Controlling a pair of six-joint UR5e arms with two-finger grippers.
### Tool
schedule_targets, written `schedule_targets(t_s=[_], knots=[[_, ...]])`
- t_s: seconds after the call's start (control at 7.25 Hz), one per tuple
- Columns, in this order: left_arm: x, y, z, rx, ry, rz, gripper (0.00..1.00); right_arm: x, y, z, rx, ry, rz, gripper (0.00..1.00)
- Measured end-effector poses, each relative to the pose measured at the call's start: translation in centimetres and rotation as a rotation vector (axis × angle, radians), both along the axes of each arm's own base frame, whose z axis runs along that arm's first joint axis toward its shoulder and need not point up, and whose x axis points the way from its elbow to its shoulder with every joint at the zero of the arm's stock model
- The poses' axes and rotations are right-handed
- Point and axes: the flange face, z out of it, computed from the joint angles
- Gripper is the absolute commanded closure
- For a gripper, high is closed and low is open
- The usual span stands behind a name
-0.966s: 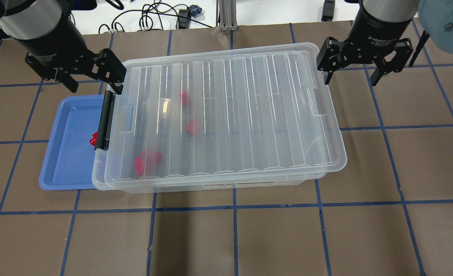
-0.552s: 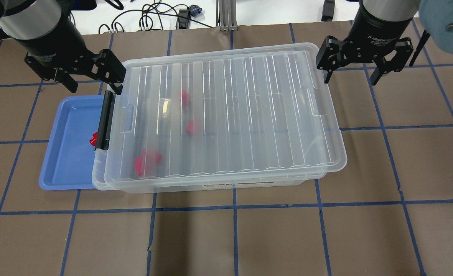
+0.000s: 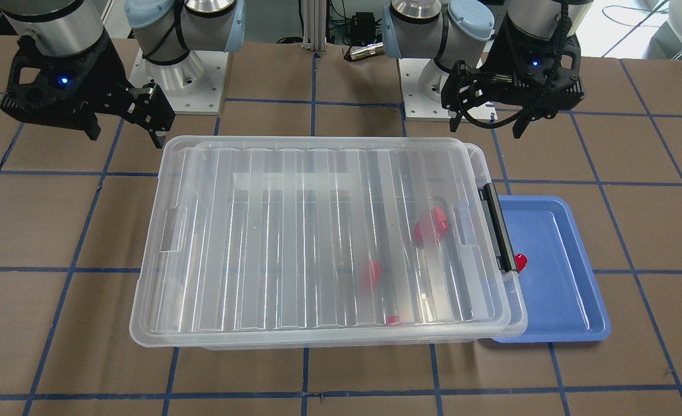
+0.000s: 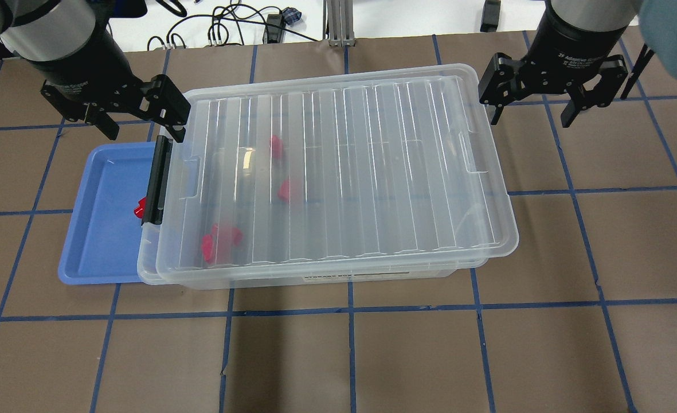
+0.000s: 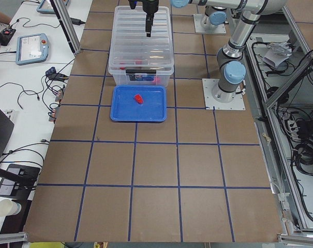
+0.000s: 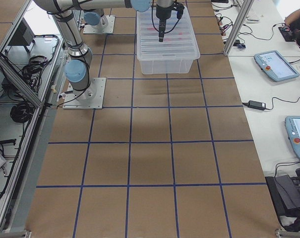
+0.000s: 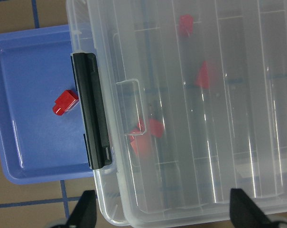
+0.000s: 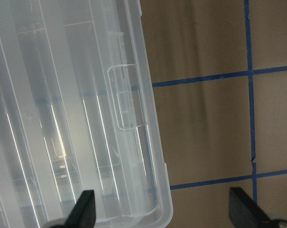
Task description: Place red block in blue tray from box
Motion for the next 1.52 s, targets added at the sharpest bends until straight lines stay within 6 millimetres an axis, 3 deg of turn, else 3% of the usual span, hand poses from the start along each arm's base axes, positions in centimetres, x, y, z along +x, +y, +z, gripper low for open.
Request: schedule_targets(t_s=[1.52], knots=[[-0.20,-0.10,-0.61,0.009,0.000,0.017,0.00,-0.40,-0.21,-0.04,-0.013,0.026,0.001,0.00]])
